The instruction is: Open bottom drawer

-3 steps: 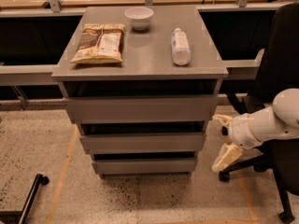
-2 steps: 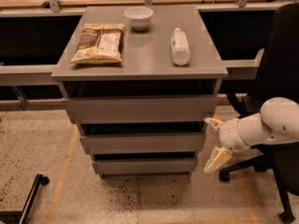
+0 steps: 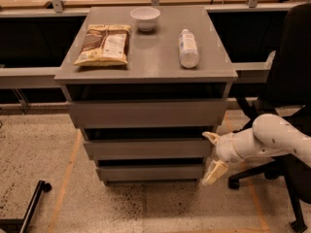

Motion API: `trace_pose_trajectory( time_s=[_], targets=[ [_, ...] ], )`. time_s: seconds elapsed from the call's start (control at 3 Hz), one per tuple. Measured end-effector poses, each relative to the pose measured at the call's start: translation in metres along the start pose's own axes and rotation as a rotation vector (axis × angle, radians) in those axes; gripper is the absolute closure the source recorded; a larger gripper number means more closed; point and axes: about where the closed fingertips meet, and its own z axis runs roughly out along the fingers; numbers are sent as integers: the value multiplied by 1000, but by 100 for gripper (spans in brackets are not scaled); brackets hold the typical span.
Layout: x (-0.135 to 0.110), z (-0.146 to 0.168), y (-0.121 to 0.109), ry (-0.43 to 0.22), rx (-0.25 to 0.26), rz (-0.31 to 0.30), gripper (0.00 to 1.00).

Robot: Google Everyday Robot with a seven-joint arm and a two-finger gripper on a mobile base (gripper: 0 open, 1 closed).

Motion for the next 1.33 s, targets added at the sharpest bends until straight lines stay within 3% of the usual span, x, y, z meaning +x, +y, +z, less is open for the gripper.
trace_pose_trajectory(
  time_s=[0.33, 1.0, 1.33],
  targets=[
    [18, 29, 2, 1, -20, 34, 0],
    [28, 35, 8, 27, -39, 59, 0],
    [38, 57, 12, 29, -51, 62, 0]
  ],
)
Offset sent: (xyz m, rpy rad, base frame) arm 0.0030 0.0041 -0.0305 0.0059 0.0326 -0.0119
